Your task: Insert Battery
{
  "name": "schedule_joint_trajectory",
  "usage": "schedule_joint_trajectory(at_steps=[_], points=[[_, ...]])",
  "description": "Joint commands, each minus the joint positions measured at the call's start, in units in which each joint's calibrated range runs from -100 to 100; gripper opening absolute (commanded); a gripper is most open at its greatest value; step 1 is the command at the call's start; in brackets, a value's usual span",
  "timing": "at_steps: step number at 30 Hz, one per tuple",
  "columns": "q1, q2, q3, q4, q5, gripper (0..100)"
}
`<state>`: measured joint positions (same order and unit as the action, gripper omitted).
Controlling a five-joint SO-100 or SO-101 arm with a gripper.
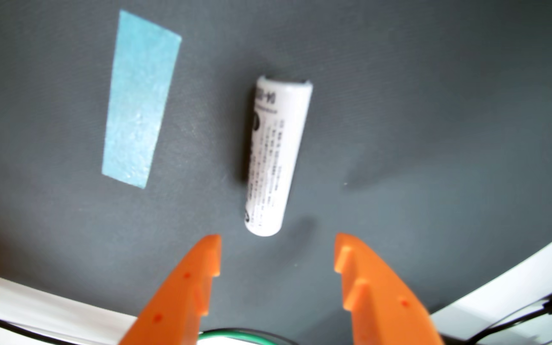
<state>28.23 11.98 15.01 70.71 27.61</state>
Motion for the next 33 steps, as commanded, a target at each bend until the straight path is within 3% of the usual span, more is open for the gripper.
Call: schedule_joint_trajectory(at_steps=[1, 33], points=[[-0.1, -0.2, -1.4, -0.1, -0.5, 20], [-1.0, 3.9, -0.5, -2.9, -0.5, 20]])
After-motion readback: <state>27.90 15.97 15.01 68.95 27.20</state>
